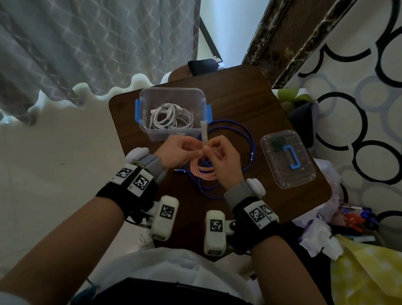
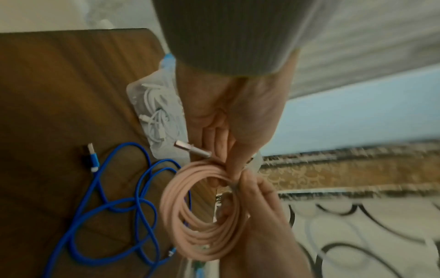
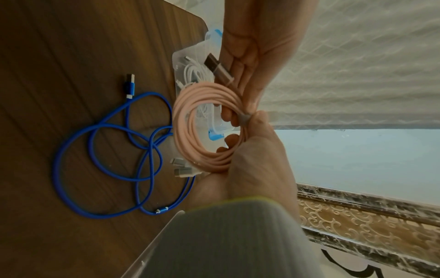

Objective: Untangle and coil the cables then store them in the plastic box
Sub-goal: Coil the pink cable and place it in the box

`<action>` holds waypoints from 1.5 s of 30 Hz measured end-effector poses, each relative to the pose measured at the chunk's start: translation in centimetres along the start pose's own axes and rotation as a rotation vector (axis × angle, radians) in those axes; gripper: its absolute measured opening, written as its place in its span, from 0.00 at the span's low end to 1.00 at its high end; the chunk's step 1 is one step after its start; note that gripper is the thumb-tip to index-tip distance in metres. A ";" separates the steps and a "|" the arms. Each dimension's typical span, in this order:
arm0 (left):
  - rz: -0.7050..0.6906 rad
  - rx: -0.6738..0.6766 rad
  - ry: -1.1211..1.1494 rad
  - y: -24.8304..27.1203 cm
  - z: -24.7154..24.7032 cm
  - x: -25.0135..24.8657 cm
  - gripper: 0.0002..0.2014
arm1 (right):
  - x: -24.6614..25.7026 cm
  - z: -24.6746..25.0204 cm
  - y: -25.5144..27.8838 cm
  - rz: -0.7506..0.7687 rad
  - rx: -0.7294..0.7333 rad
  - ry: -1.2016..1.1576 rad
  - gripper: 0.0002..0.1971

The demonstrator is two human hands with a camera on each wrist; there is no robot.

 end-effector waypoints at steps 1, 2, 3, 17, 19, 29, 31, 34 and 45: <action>-0.031 -0.030 -0.059 0.0 0.0 -0.3 0.14 | -0.1 0.1 -0.1 -0.008 -0.022 -0.013 0.02; -0.061 -0.056 -0.101 0.1 0.0 -0.6 0.13 | -0.1 0.1 -0.1 -0.017 -0.039 -0.026 0.02; -0.089 -0.075 -0.121 0.1 0.0 -0.9 0.13 | -0.1 0.1 -0.2 -0.027 -0.052 -0.034 0.02; -0.327 -0.179 -0.647 -0.3 1.0 -0.7 0.15 | -0.4 -0.5 -1.8 -0.333 -0.063 -0.057 0.10; -0.332 -0.179 -0.706 -0.5 0.9 -0.6 0.14 | -0.2 -0.7 -1.6 -0.245 -0.047 0.052 0.09; -0.332 -0.124 -0.796 -0.6 -0.1 -0.4 0.10 | -0.4 -0.8 -1.2 -0.013 0.050 0.509 0.09; -0.312 -0.100 -0.821 -0.6 -0.2 -0.5 0.10 | -0.2 -0.9 -1.4 -0.059 0.107 0.566 0.11; -0.283 -0.048 -0.881 -0.6 -0.6 -0.6 0.10 | -0.2 -0.6 -1.7 -0.175 0.206 0.638 0.14; -0.282 0.027 -1.087 -1.2 -2.5 -1.2 0.14 | 0.0 1.1 -1.8 -0.435 0.289 0.445 0.25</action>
Point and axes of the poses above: each hand's wrist, its own y-axis away from the middle knuckle, its own z-axis out of the back of the hand, x = y × z, the point moved 2 cm from there along -y, towards the middle knuckle, and after that the axes turned 14 degrees about -y, right-handed, at the moved point
